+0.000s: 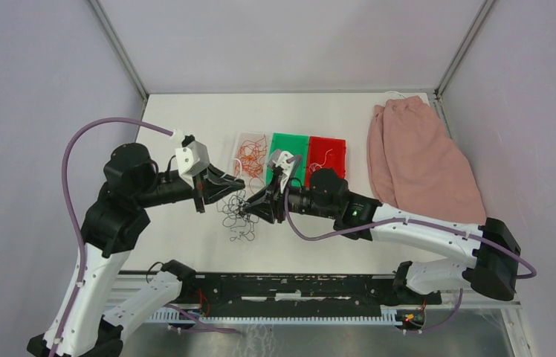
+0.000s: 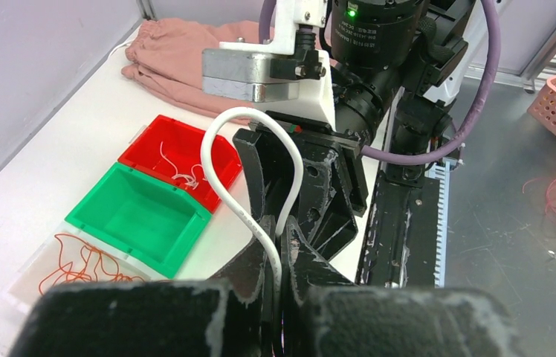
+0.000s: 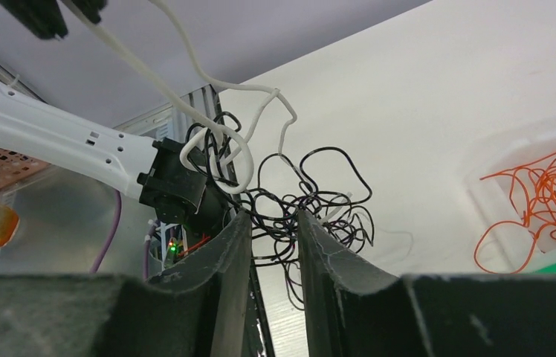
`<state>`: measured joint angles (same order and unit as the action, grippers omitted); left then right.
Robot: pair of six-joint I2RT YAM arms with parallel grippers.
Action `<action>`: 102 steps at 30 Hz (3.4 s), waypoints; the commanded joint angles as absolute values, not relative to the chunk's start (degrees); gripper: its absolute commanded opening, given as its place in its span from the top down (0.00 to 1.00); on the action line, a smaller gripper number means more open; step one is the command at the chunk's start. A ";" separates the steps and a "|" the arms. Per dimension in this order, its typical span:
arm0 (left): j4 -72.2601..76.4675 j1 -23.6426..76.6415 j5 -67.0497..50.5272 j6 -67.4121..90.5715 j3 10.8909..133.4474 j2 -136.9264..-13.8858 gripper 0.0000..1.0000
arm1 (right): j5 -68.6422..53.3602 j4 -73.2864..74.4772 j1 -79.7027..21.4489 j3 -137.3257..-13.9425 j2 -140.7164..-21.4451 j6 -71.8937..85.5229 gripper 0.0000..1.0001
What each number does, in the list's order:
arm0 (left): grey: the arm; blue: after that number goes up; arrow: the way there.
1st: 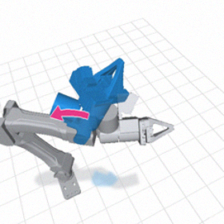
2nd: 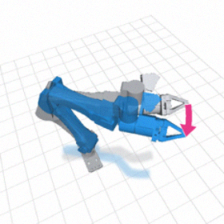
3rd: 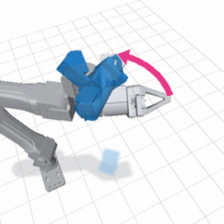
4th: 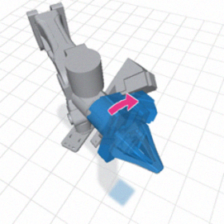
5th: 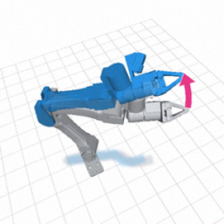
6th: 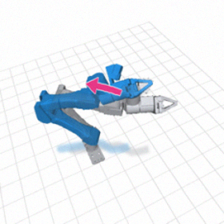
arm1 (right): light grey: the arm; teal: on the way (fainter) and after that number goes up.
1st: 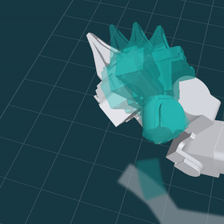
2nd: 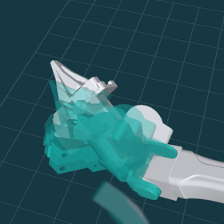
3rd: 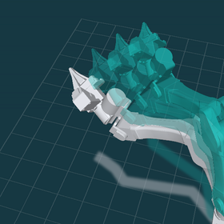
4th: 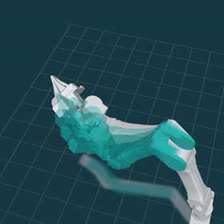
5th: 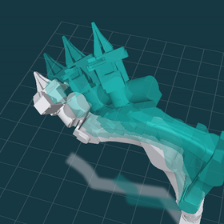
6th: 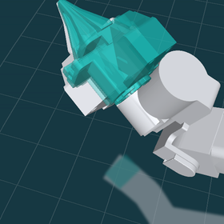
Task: Untangle the cables
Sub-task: Untie the cable, then place the cable in the bin.
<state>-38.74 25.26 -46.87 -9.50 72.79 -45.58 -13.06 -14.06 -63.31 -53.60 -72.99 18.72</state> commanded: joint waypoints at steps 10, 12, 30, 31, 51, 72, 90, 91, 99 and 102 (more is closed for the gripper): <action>-43.72 25.57 -50.94 -15.39 77.77 -46.84 0.97 | -19.31 -17.07 -63.30 -58.10 -73.15 15.54 0.48; -45.37 25.58 -51.24 -17.53 78.89 -47.36 0.97 | -22.94 -13.55 -63.31 -59.25 -72.92 12.69 0.52; -46.72 25.57 -42.14 -29.43 89.29 -50.37 0.97 | -23.20 -0.99 -63.29 -59.75 -69.11 9.71 0.97; -46.61 25.56 -42.18 -29.64 89.79 -50.56 0.97 | -22.82 -0.74 -63.30 -59.74 -68.86 9.67 0.96; -42.26 25.53 -37.40 -26.27 91.43 -49.06 0.97 | -2.41 -5.26 -63.12 -51.70 -65.17 14.35 0.99; -18.94 25.56 -4.63 -36.63 82.03 -44.72 0.97 | 17.25 19.34 -60.84 -43.18 -54.30 24.03 0.99; -22.63 25.51 -36.70 -22.36 81.12 -47.39 0.97 | 1.99 12.80 -60.73 -52.59 -55.05 20.64 0.24; -22.60 25.63 -37.34 -22.19 80.82 -47.66 0.97 | 1.97 13.24 -60.67 -53.84 -54.98 19.98 0.21; -22.72 25.62 -42.28 -16.01 78.76 -49.08 0.97 | -6.07 6.88 -60.29 -63.66 -57.98 15.19 0.10; -24.44 25.60 -43.83 -13.00 79.70 -50.03 0.97 | -13.57 1.01 -59.46 -68.13 -62.79 18.64 0.09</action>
<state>-24.97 25.58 -39.66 -20.08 78.48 -49.45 -3.77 11.53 -60.23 -61.56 -58.00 17.12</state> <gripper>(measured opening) 0.054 0.907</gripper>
